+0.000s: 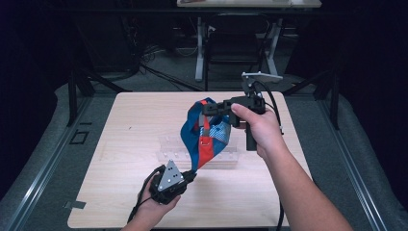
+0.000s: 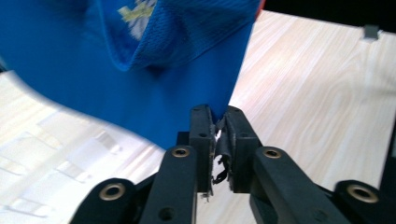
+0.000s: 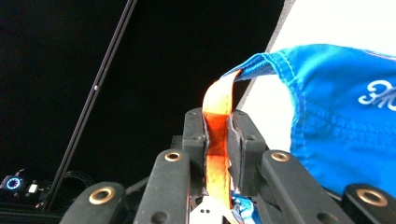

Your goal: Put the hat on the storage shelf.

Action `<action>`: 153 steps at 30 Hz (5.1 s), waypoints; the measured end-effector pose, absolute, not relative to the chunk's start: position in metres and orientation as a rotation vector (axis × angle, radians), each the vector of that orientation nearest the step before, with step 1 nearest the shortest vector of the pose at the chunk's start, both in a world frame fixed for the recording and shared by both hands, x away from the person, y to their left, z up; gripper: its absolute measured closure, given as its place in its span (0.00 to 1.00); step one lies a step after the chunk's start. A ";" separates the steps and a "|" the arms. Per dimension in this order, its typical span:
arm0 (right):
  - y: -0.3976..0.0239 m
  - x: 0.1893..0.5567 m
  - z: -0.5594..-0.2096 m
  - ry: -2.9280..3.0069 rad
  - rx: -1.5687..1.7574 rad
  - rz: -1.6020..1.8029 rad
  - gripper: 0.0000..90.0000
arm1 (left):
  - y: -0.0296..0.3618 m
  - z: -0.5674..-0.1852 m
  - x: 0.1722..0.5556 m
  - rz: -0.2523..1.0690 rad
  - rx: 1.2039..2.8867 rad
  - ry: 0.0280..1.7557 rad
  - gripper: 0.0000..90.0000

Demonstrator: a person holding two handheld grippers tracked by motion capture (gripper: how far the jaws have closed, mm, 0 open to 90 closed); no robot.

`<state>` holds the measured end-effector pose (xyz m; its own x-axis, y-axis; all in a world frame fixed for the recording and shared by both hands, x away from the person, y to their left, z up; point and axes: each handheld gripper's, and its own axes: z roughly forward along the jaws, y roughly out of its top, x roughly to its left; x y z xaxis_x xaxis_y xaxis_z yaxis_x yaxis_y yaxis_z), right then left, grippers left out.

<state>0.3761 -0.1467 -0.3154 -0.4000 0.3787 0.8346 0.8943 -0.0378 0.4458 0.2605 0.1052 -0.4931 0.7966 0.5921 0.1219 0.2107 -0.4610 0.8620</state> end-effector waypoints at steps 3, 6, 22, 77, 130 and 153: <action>-0.149 0.376 -0.315 -1.775 -1.339 -1.445 0.87 | 0.108 -0.492 0.261 0.517 2.043 0.589 0.97; -0.151 0.376 -0.314 -1.765 -1.347 -1.454 0.87 | 0.110 -0.491 0.266 0.512 2.028 0.600 0.98; -0.155 0.383 -0.327 -1.732 -1.367 -1.453 0.87 | 0.115 -0.493 0.292 0.563 2.025 0.658 0.98; -0.167 0.401 -0.375 -1.779 -1.521 -1.340 0.87 | 0.119 -0.530 0.311 0.491 2.031 0.777 0.98; -0.198 0.386 -0.377 -1.827 -1.597 -1.348 0.74 | 0.160 -0.524 0.309 0.485 1.958 0.908 0.59; -0.225 0.347 -0.400 -1.955 -1.697 -1.344 0.68 | 0.204 -0.526 0.296 0.499 1.925 0.988 0.52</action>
<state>0.3470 -0.2246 -0.4004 -0.3065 0.6675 0.6786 0.8728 -0.0875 0.4802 0.2959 0.2040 -0.5261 0.6009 0.7982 -0.0413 0.4404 -0.2876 0.8505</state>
